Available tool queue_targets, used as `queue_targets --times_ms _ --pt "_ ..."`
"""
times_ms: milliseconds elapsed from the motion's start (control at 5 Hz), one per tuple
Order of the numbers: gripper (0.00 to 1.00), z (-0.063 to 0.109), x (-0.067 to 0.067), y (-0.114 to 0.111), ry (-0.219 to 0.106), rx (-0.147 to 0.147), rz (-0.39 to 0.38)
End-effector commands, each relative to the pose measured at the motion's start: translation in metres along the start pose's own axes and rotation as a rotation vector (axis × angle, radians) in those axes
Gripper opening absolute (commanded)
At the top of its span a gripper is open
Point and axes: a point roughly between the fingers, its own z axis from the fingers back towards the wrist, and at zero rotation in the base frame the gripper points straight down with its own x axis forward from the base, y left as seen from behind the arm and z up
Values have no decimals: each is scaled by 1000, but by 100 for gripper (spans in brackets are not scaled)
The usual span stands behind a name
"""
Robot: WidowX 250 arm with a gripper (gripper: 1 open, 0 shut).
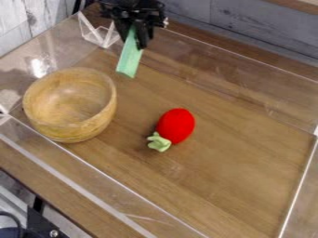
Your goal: Remove the green block from the brown bowl and put it on the table
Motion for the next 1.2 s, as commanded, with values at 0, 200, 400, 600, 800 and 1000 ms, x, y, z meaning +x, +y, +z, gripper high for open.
queue_targets --times_ms 0,200,400,600,800,1000 --pt "0 -3 17 1 -43 5 -42" --pt "0 -26 20 1 -26 -1 -67" --pt "0 -45 15 14 -3 -21 -151" --pt "0 -61 9 27 29 -41 -225" --pt "0 -57 11 28 50 -45 -180" --pt "0 -51 16 27 60 -46 -139"
